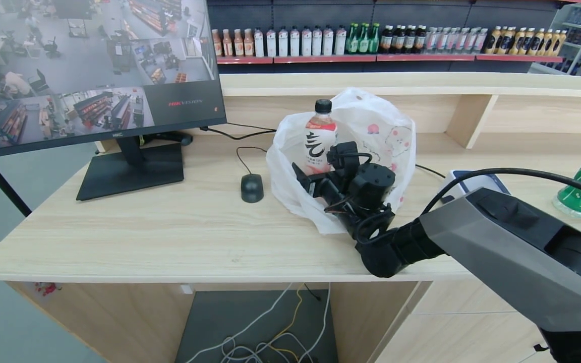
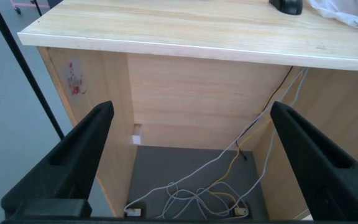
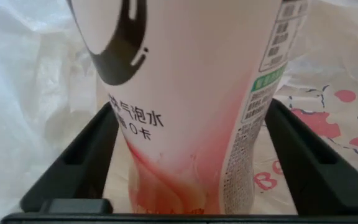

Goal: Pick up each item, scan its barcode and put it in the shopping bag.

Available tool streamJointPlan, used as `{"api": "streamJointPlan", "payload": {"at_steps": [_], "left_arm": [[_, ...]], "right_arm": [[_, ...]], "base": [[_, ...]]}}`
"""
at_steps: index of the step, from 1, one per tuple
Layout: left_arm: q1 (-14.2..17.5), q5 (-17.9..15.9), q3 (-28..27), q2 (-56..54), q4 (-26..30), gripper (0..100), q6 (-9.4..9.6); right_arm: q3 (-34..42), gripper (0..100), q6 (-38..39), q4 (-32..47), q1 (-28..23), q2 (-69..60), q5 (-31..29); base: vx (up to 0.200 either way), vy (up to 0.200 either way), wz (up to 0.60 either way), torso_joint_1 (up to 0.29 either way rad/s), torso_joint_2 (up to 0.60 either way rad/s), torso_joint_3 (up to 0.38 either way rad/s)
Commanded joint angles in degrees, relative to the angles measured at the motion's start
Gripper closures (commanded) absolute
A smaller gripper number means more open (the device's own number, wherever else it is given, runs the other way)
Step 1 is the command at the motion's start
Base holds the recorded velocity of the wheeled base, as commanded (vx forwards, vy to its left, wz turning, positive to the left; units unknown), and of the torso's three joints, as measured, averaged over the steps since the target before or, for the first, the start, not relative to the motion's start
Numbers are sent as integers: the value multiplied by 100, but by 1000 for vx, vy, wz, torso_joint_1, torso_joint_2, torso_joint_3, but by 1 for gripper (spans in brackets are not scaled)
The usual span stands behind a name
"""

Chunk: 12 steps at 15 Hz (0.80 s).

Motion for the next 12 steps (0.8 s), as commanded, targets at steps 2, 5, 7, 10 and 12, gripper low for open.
{"api": "streamJointPlan", "payload": {"at_steps": [2,5,7,10,12], "left_arm": [[2,0,0,-2,0,0,0],[-6,0,0,-2,0,0,0],[2,0,0,-2,0,0,0],[2,0,0,-2,0,0,0],[2,0,0,-2,0,0,0]], "right_arm": [[-39,0,-7,-70,3,-15,-1],[-4,0,-15,-211,12,-95,-1],[-4,0,-24,-211,3,-235,-1],[67,0,-42,-184,3,-560,-10],[506,0,-50,-211,21,-930,-1]], "base": [[0,0,0,0,0,0],[0,0,0,0,0,0],[0,0,0,0,0,0],[0,0,0,0,0,0],[0,0,0,0,0,0]]}}
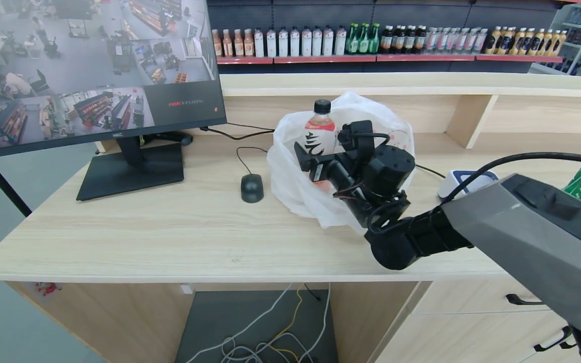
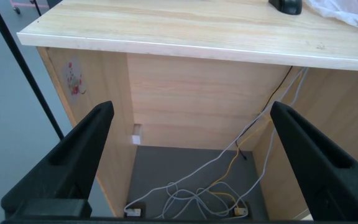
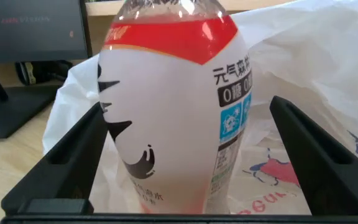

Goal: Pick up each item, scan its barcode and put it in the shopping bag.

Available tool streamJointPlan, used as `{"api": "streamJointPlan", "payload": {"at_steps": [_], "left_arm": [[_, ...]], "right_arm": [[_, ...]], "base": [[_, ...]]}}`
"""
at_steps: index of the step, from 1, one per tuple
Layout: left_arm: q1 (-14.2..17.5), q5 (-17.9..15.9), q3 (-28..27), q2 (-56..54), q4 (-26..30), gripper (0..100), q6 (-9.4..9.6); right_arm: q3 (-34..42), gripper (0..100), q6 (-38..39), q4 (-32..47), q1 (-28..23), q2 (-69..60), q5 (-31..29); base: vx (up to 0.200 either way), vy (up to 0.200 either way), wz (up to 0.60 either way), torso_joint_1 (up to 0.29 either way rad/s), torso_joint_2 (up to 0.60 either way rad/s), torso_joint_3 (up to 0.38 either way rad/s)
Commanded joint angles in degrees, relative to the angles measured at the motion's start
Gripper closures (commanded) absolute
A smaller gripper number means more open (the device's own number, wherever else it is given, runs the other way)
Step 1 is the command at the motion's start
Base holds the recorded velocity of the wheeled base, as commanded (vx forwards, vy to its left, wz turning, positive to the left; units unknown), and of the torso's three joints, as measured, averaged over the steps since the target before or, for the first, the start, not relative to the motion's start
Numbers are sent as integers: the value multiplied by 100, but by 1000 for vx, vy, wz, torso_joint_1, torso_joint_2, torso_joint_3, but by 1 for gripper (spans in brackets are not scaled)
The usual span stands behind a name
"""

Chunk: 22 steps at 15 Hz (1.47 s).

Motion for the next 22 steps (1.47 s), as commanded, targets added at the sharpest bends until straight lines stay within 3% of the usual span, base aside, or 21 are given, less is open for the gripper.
{"api": "streamJointPlan", "payload": {"at_steps": [1,6,13,22], "left_arm": [[0,2,0,-2,0,0,0],[0,2,0,-2,0,0,0],[-9,2,0,-2,0,0,0],[-9,2,0,-2,0,0,0]], "right_arm": [[479,0,-7,-42,23,-524,1],[1736,0,-68,-481,129,-1552,1],[5286,0,-68,-1861,173,-3398,1],[6244,0,37,-1861,313,-4268,-8]], "base": [[0,0,0,0,0,0],[0,0,0,0,0,0],[0,0,0,0,0,0],[0,0,0,0,0,0]]}}
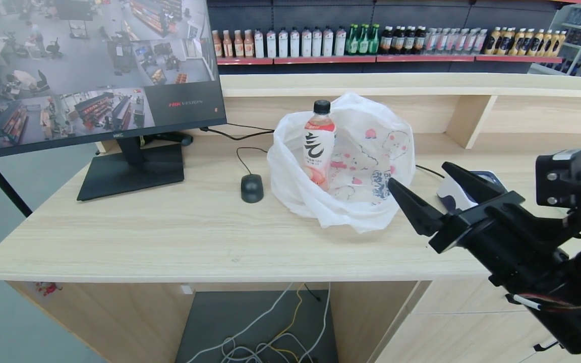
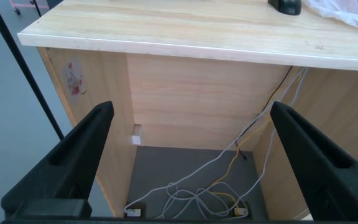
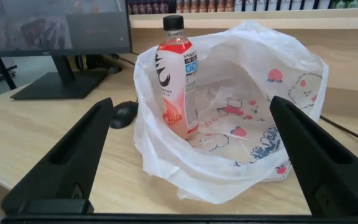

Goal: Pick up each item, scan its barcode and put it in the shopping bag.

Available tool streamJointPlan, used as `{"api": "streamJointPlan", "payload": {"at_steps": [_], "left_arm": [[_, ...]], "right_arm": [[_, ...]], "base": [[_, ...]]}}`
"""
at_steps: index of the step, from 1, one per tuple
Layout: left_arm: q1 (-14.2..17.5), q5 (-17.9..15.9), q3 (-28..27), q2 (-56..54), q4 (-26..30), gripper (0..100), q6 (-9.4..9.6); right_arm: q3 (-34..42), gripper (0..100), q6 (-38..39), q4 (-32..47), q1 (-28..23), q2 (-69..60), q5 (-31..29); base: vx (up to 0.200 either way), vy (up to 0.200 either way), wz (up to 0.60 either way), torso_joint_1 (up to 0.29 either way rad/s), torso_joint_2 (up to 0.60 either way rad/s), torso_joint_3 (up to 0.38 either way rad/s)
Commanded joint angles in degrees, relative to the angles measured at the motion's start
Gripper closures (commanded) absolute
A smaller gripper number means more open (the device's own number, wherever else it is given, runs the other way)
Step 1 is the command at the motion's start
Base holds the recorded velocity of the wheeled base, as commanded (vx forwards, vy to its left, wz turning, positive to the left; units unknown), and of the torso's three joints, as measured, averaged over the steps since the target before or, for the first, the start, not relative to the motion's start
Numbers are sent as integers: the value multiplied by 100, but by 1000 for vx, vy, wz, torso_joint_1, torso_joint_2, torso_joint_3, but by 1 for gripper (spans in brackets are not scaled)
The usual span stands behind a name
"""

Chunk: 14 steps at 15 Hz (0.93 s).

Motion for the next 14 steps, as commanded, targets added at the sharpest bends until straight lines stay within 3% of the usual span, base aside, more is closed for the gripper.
{"api": "streamJointPlan", "payload": {"at_steps": [1,4,9,14], "left_arm": [[-1,0,0,-2,0,0,-27],[7,0,0,-2,0,0,-9],[7,0,0,-2,0,0,-44],[7,0,0,-2,0,0,-44]], "right_arm": [[135,0,1,-6,3,-240,1],[135,0,1,-6,3,-275,1],[29,0,1,-6,3,-152,1],[38,0,1,-6,-6,-99,1]], "base": [[0,0,0,0,0,0],[-200,0,0,6,2,1],[0,0,0,0,0,0],[0,-200,0,11,6,8]]}}
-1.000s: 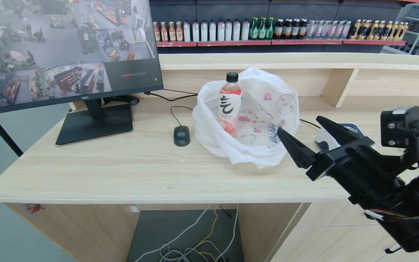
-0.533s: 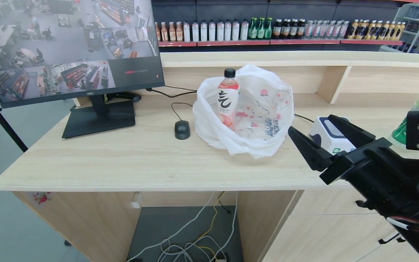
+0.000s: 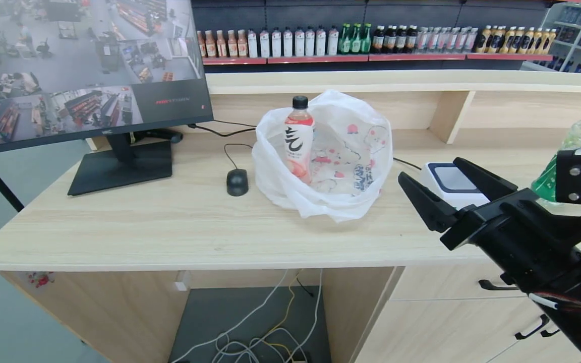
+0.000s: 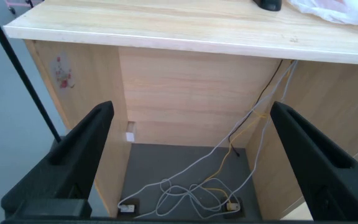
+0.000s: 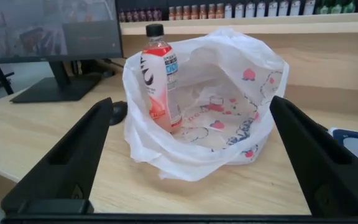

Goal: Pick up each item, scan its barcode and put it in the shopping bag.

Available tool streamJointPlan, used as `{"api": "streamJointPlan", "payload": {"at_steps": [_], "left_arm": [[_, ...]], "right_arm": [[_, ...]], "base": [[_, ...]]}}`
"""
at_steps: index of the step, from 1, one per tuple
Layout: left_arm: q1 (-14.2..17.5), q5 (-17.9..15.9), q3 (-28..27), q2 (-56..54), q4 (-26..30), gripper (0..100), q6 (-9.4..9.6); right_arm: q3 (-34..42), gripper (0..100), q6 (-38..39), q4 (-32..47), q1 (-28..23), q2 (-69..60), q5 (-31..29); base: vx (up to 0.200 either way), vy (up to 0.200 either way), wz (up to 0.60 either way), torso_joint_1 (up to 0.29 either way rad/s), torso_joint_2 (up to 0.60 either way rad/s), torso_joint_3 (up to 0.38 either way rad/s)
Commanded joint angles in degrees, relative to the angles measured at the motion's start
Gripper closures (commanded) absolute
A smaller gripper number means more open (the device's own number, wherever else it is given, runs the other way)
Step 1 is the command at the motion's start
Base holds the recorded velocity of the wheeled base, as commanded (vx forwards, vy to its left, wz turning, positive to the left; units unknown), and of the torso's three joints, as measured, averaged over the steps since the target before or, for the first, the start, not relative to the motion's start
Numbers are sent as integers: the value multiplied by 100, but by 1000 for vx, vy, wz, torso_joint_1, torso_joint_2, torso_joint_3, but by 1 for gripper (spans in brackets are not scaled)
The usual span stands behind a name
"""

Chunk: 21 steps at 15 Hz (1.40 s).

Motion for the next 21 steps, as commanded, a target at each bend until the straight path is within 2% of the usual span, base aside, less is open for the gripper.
{"api": "streamJointPlan", "payload": {"at_steps": [1,5,21], "left_arm": [[-2,2,0,-2,0,0,-8],[-2,2,0,-2,0,0,-8],[-2,2,0,-2,0,0,-17]], "right_arm": [[-1,0,-4,-12,13,78,7],[7,0,-83,-12,-136,86,-2],[87,0,-48,-12,-154,227,-2]], "base": [[0,-200,0,7,2,12],[0,-200,0,0,0,6],[0,-200,0,2,1,1]]}}
